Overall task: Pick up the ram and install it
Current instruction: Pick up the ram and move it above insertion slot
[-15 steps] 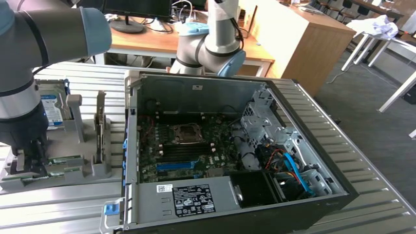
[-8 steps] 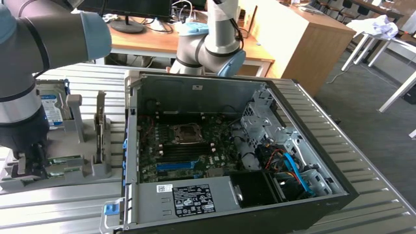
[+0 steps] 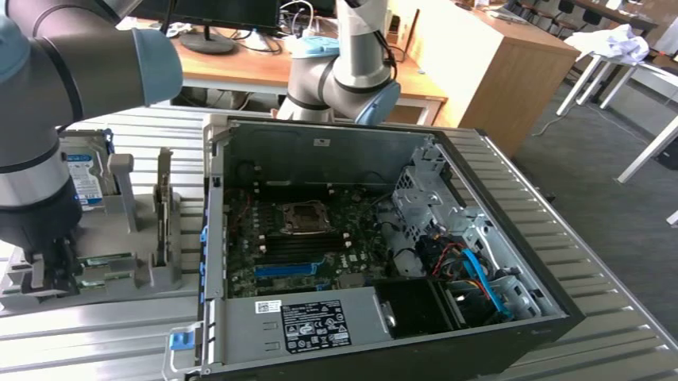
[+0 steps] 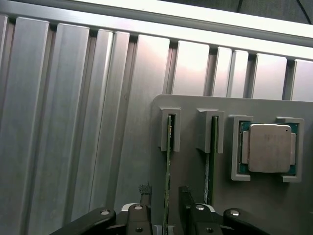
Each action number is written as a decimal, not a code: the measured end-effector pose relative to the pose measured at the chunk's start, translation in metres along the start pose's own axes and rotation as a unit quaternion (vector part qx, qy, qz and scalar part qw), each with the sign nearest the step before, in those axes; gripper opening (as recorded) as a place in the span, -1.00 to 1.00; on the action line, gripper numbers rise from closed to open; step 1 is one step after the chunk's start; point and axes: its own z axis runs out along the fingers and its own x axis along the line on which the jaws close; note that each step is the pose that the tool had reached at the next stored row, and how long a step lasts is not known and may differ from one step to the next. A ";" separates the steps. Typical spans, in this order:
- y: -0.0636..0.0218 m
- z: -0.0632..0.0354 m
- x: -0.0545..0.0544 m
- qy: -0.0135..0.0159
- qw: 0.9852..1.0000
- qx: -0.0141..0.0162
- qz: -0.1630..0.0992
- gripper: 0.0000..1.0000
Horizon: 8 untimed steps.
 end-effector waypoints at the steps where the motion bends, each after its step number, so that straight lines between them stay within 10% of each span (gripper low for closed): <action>1: 0.0000 0.0007 0.000 0.000 1.000 0.000 0.000 -0.29; 8: 0.0000 0.0021 0.000 0.000 1.000 0.000 0.000 -0.29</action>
